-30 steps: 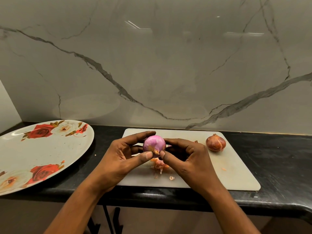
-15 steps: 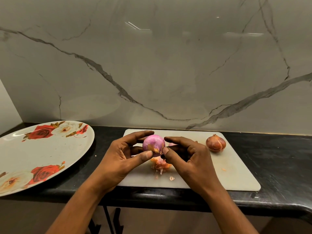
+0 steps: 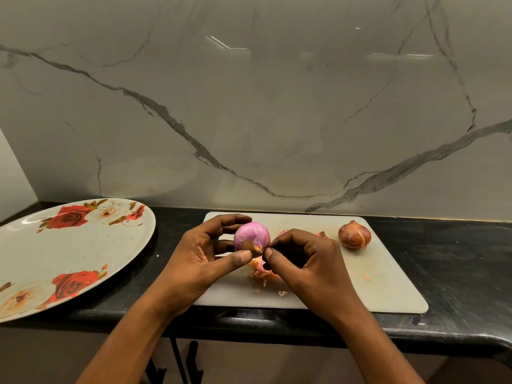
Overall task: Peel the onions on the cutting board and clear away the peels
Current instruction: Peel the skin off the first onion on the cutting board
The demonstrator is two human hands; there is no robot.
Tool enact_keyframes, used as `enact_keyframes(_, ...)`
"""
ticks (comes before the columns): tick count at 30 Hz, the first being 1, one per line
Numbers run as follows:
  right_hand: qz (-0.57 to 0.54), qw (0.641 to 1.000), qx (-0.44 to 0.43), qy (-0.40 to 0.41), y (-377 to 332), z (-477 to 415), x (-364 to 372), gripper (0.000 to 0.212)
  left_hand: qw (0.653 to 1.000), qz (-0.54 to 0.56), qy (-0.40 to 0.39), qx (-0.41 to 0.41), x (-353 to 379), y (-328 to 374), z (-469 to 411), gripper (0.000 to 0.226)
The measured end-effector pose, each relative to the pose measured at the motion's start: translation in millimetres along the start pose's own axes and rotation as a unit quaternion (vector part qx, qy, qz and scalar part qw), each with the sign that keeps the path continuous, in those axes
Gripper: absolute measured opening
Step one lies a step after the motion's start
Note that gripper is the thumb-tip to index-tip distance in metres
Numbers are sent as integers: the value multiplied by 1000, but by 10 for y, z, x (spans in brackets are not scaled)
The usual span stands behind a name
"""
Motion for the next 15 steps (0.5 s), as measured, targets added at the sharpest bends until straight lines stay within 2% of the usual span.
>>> enact_keyframes(7,-1,1000,18,5,38,-15,-5,6,1000,1,-4,-8,2,-24,-2,57)
enact_keyframes(10,-21,999,34,19,38,-19,-29,17,1000,14,-3,-15,-13,-47,-2,56)
enact_keyframes(15,-38,996,71,45,99,-32,-71,8,998,61,-2,-27,0,-57,4,55)
Point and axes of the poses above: each hand's wrist, its own z-axis away from the middle knuckle, its own x-axis out of the palm, y = z × x, the point moved 8 cm from there along -z, towards the middle knuckle, and after that the axes turned 13 degrees about x, right-handed, at the moved point
